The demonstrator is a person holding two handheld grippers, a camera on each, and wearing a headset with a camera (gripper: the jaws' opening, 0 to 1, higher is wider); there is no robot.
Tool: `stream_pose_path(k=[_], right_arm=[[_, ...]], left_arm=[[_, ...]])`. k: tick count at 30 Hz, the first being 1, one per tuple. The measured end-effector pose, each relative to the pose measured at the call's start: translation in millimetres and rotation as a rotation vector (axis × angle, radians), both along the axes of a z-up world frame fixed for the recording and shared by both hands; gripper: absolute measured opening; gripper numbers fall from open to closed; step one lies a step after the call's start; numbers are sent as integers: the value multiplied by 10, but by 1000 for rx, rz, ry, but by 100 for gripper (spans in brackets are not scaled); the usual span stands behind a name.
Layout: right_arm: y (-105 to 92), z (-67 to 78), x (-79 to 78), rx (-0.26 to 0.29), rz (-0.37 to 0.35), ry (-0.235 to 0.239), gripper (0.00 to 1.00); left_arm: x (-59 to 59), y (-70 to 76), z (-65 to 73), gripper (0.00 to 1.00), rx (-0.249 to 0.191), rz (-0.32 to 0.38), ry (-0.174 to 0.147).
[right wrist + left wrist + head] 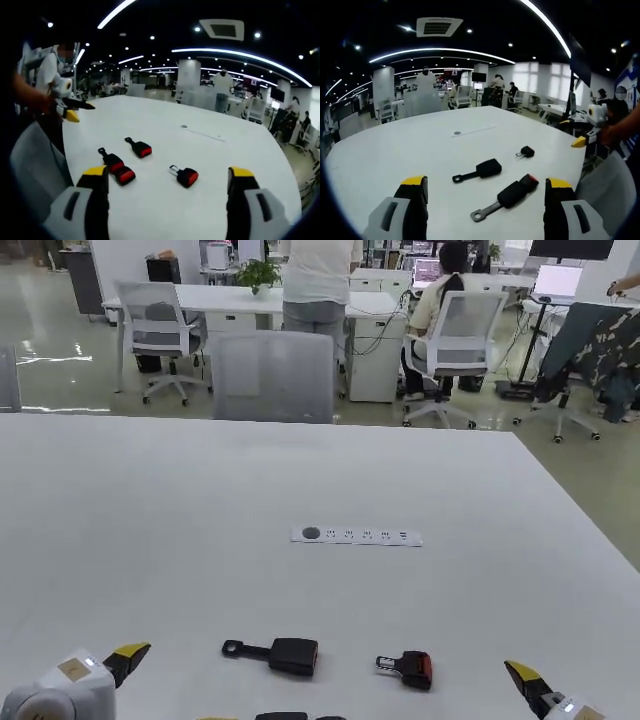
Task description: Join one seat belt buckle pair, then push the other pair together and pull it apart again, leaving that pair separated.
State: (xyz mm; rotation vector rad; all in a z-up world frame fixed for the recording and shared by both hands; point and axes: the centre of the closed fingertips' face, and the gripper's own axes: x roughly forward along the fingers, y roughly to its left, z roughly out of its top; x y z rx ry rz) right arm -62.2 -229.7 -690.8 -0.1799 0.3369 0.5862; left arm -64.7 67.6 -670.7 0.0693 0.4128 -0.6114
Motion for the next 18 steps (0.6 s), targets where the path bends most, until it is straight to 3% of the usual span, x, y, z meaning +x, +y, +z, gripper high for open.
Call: stream_pose_path(k=[18], right_arm=[[-1, -51, -67, -1, 4, 12, 100]], left_arm=[[-6, 57, 27, 100, 0, 24, -3]])
